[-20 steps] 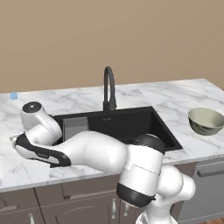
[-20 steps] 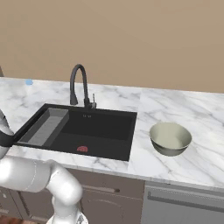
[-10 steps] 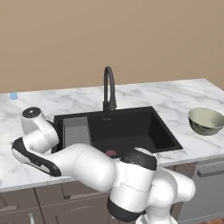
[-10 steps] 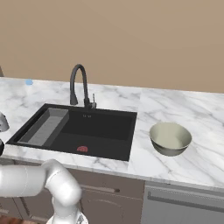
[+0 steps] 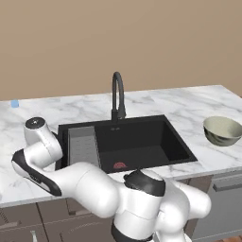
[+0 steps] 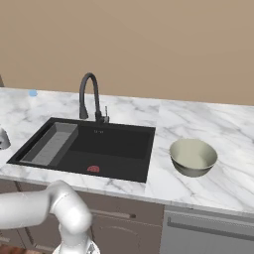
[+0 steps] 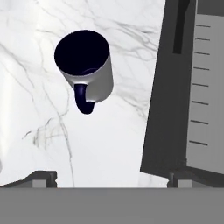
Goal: Pick the mug and place it in the sink. Pick the bowl and place it in the open cabinet and then close the cabinet.
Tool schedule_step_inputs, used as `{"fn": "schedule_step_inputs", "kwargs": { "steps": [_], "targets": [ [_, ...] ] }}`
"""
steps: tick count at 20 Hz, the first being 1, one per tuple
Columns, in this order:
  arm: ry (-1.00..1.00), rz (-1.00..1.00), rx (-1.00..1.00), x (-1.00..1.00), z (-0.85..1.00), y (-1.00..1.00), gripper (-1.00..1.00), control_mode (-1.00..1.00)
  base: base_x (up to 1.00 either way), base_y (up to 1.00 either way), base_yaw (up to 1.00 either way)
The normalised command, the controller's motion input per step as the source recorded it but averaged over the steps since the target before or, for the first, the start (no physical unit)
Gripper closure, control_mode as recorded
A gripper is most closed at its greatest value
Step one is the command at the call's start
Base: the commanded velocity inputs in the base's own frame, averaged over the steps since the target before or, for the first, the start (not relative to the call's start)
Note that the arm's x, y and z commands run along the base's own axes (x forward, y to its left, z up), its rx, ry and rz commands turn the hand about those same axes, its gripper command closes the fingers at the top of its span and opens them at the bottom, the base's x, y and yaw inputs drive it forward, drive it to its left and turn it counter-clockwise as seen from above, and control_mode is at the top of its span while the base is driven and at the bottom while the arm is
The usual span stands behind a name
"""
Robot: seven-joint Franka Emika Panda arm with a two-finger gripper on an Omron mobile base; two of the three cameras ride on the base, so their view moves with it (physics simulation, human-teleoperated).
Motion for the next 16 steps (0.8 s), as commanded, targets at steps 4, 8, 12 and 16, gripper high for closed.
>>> {"fn": "schedule_step_inputs", "kwargs": {
  "steps": [4, 8, 12, 16],
  "targets": [
    [0.0, 0.0, 0.0, 0.05, -0.04, 0.06, -1.0, -1.0, 0.0, 0.0, 0.0],
    [0.0, 0.0, 0.0, 0.18, -0.13, 0.16, -1.0, -1.0, 0.0, 0.0, 0.0],
    [0.0, 0.0, 0.0, 0.26, -0.13, 0.22, -1.0, -1.0, 0.0, 0.0, 0.0],
    [0.0, 0.0, -0.02, 0.26, -0.02, 0.12, -1.0, -1.0, 0.0, 0.0, 0.0]
  ]
}}
